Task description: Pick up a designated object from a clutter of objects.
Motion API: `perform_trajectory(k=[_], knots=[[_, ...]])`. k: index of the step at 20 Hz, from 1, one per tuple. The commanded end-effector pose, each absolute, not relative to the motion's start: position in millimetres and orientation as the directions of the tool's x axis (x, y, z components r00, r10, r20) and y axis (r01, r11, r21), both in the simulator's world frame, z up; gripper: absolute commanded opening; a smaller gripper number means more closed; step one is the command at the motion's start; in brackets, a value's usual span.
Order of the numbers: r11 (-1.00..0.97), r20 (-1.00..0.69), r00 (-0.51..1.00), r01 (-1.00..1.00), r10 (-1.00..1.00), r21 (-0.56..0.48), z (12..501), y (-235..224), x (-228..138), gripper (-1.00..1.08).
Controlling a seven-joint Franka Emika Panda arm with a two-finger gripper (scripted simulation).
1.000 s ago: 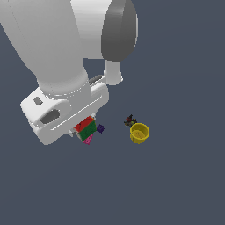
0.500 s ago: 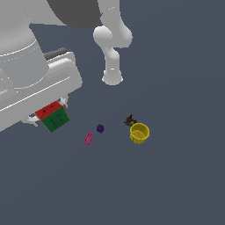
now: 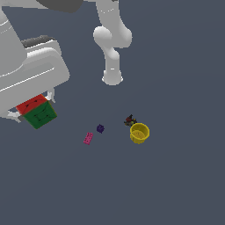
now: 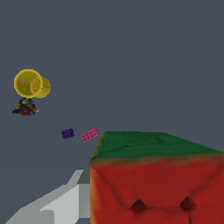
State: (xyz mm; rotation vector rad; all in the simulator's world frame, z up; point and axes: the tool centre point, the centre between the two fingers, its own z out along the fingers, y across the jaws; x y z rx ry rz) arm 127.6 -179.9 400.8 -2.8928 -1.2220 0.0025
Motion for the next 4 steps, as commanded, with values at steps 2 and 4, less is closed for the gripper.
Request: perform_trajectory(k=[2, 4], knots=[[-0.697, 0.000, 0.697, 0.717, 0.717, 0.000, 404.3, -181.9, 128.6, -1.00], [-0.697, 0.000, 0.697, 0.717, 0.717, 0.000, 404.5, -182.0, 128.7, -1.00]])
